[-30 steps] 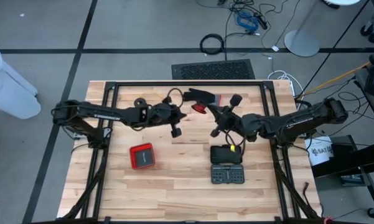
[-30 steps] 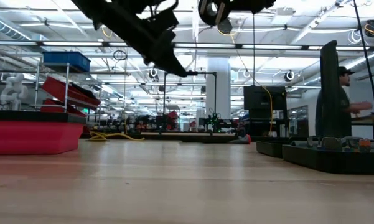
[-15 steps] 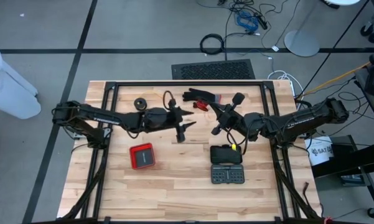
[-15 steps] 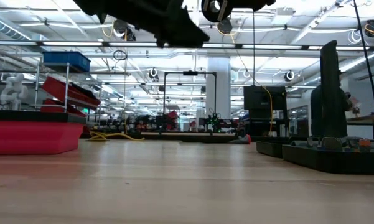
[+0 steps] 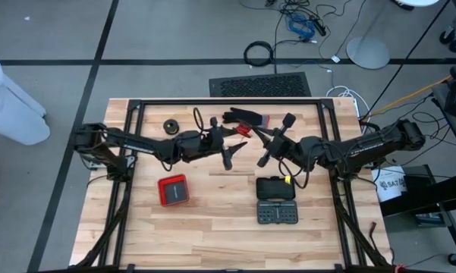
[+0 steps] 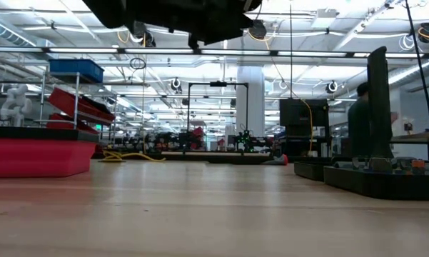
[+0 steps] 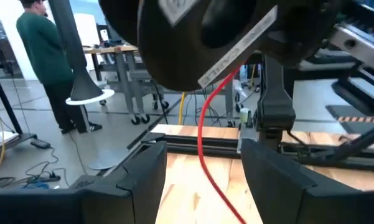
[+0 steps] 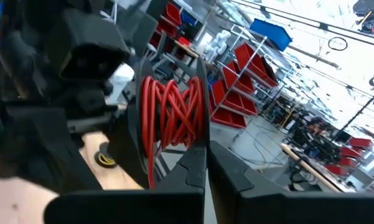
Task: Coil cords
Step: Uncoil the red wire from the spool
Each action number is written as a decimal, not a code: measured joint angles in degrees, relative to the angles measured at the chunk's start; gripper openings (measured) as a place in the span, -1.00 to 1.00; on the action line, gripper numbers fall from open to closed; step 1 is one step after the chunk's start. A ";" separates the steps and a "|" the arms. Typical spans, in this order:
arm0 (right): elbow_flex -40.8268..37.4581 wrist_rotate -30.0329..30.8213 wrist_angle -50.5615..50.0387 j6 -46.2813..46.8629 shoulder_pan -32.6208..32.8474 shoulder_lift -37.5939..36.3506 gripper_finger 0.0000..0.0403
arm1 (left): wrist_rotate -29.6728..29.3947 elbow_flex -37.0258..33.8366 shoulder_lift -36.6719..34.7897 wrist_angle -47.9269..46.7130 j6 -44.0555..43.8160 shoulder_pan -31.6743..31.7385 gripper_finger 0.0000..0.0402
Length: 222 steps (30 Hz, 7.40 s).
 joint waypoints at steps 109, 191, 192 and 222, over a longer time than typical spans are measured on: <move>-0.09 4.85 -12.77 4.31 0.78 -0.15 -1.00 | -16.13 11.41 -4.91 -23.49 15.22 -9.72 -1.00; 0.02 5.54 -9.74 3.13 5.09 -9.51 -1.00 | -5.47 11.32 -4.16 -25.03 7.28 -6.13 -0.15; 0.02 5.55 -9.82 2.93 5.09 -9.49 -1.00 | -5.25 11.32 -4.16 -24.71 7.28 -6.09 -0.15; 0.02 11.37 -12.93 0.33 5.62 -9.51 -1.00 | -17.04 11.32 -13.17 -34.31 6.46 -2.63 -0.15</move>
